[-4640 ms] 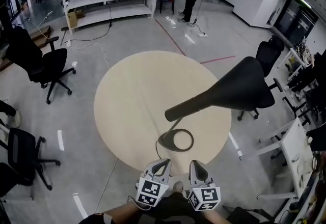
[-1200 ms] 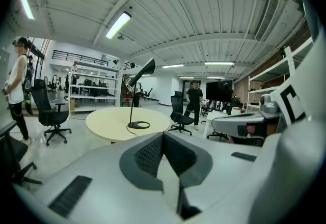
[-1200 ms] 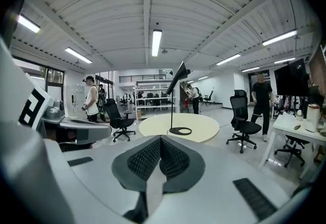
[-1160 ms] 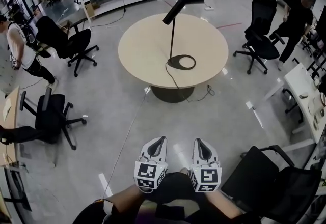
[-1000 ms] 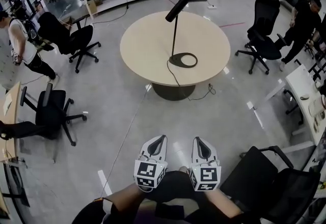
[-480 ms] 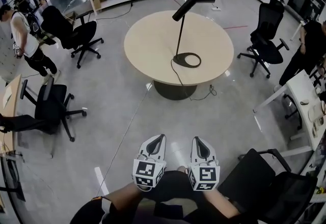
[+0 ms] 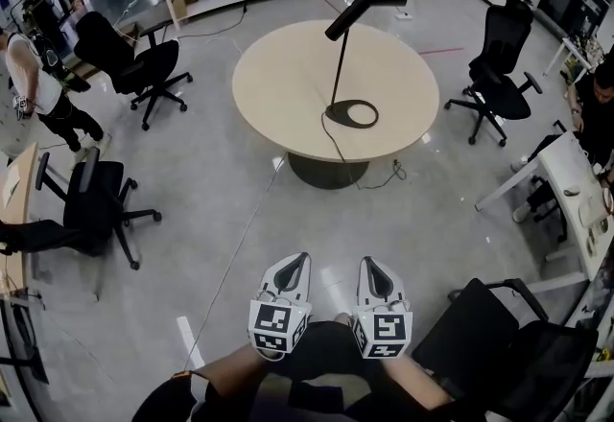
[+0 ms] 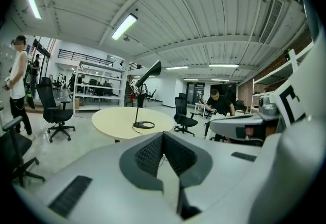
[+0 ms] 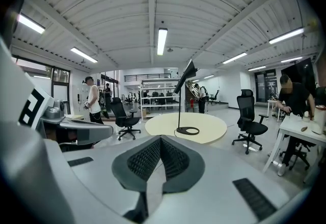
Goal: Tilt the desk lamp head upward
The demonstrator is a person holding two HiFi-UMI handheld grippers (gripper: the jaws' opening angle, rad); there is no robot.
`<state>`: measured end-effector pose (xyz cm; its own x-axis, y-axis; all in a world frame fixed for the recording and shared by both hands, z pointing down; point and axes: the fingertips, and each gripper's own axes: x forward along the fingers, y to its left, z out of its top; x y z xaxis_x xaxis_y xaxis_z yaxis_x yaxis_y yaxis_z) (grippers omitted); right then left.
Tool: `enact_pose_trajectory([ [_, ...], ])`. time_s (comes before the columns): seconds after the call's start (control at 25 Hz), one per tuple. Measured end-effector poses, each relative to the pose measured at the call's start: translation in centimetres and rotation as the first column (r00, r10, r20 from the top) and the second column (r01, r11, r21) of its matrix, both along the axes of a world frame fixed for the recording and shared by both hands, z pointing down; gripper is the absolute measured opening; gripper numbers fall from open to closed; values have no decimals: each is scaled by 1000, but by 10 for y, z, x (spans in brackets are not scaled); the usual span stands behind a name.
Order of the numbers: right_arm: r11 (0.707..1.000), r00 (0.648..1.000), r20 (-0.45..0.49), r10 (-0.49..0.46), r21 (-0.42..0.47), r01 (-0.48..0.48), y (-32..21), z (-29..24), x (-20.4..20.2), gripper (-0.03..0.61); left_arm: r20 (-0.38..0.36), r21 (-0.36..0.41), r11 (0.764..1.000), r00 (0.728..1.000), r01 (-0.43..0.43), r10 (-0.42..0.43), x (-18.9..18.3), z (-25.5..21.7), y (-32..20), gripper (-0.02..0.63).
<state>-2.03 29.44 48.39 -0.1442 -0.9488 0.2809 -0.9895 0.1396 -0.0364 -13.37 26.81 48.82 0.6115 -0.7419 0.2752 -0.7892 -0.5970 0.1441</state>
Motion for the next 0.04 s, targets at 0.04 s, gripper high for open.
enact_pose_trajectory([
  [0.04,1000,1000,0,1,-1,-1,0,0,0,14,0,0,1000,1000,0,0,0,0,0,44],
])
